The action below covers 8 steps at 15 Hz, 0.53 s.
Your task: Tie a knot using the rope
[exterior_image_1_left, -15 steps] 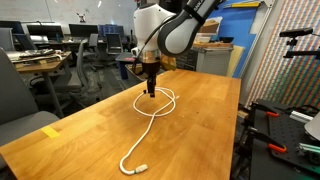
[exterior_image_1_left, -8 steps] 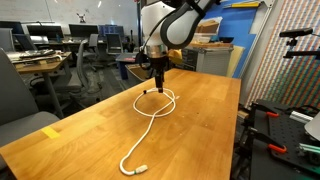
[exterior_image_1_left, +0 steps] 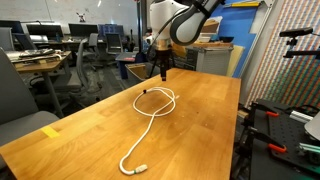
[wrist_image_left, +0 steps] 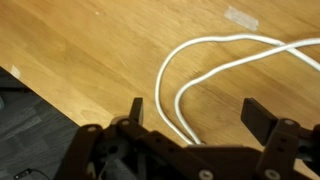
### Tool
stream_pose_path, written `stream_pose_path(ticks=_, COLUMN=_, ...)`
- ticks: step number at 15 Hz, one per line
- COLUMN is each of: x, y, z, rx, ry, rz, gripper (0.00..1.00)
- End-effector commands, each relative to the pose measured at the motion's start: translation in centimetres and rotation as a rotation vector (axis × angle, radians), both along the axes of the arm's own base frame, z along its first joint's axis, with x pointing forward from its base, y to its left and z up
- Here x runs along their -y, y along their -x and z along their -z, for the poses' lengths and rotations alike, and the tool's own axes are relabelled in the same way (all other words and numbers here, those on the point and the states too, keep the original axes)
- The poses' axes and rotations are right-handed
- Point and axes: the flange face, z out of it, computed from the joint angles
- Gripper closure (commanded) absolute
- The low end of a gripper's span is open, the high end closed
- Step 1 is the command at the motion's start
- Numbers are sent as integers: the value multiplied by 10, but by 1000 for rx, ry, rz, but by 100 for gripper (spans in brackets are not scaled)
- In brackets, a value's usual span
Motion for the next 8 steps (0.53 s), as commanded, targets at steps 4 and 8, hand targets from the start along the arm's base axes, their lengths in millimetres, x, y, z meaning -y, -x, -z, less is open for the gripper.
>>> stream_pose_path(ticks=4, x=78, y=-3, z=-10, rx=-77, ry=-122, rz=60, gripper=0)
stream_pose_path(ticks=8, x=33, y=-21, z=14, rx=54, ry=-11, rz=-6, gripper=0)
